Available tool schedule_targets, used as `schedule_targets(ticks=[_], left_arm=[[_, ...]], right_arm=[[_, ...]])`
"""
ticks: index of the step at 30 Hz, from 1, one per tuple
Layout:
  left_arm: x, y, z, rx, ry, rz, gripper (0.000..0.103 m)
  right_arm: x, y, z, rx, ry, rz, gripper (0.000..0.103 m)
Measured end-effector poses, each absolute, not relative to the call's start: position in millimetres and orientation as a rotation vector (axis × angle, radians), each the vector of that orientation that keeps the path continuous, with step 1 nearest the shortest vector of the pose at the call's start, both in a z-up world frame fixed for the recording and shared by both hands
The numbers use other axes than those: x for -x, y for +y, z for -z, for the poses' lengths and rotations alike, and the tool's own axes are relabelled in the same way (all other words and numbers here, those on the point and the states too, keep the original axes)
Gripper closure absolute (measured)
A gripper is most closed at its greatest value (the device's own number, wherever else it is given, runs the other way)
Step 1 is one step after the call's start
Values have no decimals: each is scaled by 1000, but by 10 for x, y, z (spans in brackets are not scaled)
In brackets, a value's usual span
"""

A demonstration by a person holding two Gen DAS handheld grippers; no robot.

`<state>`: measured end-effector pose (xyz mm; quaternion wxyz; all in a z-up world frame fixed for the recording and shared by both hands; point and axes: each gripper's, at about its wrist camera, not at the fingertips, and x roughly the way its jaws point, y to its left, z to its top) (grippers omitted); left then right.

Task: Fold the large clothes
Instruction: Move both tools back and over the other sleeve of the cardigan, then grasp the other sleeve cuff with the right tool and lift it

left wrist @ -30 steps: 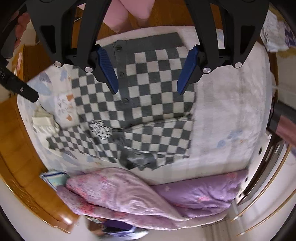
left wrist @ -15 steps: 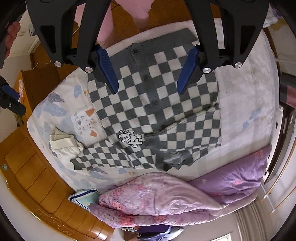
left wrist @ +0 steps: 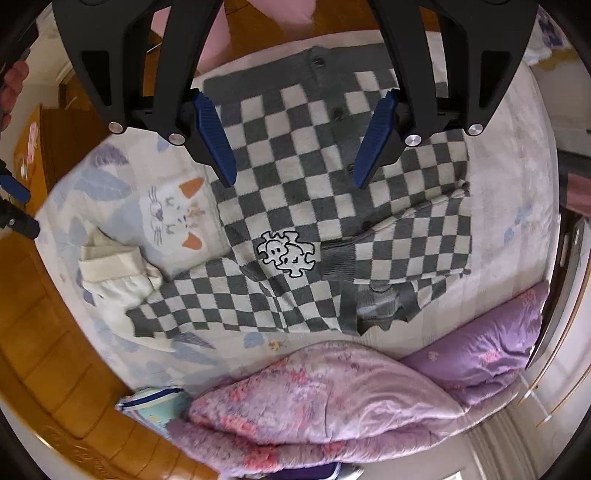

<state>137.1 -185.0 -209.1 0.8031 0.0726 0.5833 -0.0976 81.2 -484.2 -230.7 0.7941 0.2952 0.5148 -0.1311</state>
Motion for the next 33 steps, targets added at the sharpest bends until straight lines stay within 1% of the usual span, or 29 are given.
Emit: schedule_targets(ticks=[6,9,14,16,21,22,25,26,28,33], left_arm=[[-1858,-2312,2525,-159,1297,154,36],[-2086,-2455,2777,-146,1321,139,36],[-2509,-2584,3260,-138,1358,73,36],[-2627,-2613,3384,-134,1353,76,37],[-2948,-2647,3712,-91,1359,75,47],[-2996,-2650,3769,-88,1361,74,51],[-3126,-2641,3928,-72,1362,65,53],[-3168,-2623,3987,-57,1361,65,56],[-3221,-2602,4078,-39,1366,63,59],[-3318,-2494,4287,-14,1377,37,62]], right_arm=[[-1583,-5550,2808,-600,1172,258,10],[-2001,-5870,3172,-599,1207,249,10],[-2586,-6342,3804,-694,1257,271,10],[-2761,-6518,4017,-758,1245,289,10],[-3079,-6772,4425,-857,1196,275,10],[-3135,-6821,4509,-887,1186,271,10],[-3269,-6945,4714,-939,1162,292,10],[-3306,-6976,4765,-946,1154,300,10],[-3369,-7034,4875,-963,1133,316,10],[-3476,-7113,5062,-1029,1062,309,10]])
